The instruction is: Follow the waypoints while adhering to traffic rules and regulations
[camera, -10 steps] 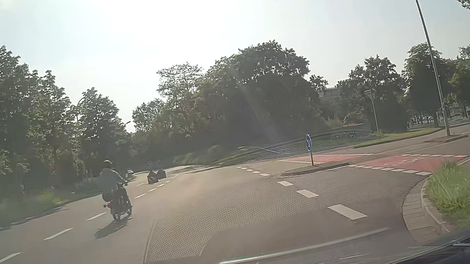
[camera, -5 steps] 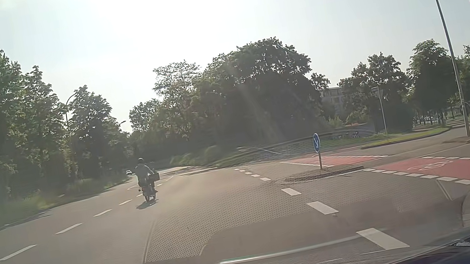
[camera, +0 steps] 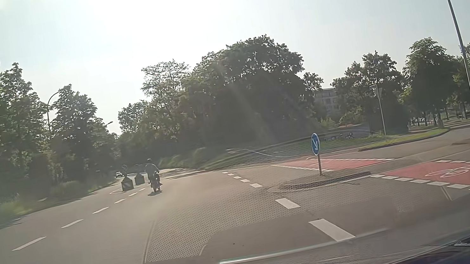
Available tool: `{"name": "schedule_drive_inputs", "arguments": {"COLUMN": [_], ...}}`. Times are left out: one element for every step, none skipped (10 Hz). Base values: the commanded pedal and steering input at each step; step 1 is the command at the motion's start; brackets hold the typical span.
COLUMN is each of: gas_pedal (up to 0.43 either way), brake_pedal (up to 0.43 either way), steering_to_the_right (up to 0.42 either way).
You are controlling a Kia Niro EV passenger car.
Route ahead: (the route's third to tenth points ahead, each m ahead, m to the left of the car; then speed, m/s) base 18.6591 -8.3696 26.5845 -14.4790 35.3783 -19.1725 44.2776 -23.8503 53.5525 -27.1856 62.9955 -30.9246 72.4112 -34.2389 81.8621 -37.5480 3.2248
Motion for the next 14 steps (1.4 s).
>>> {"name": "schedule_drive_inputs", "arguments": {"gas_pedal": [0.000,0.000,0.000,0.000,0.000,0.000,0.000,0.000,0.000,0.000,0.000,0.000,0.000,0.000], "brake_pedal": [0.171,0.171,0.183,0.195,0.201,0.201,0.201,0.207,0.207,0.213,0.220,0.226,0.226,0.220], "steering_to_the_right": [0.141,0.165,0.199,0.227,0.258,0.279,0.293,0.306,0.324,0.338,0.349,0.359,0.369,0.380]}}
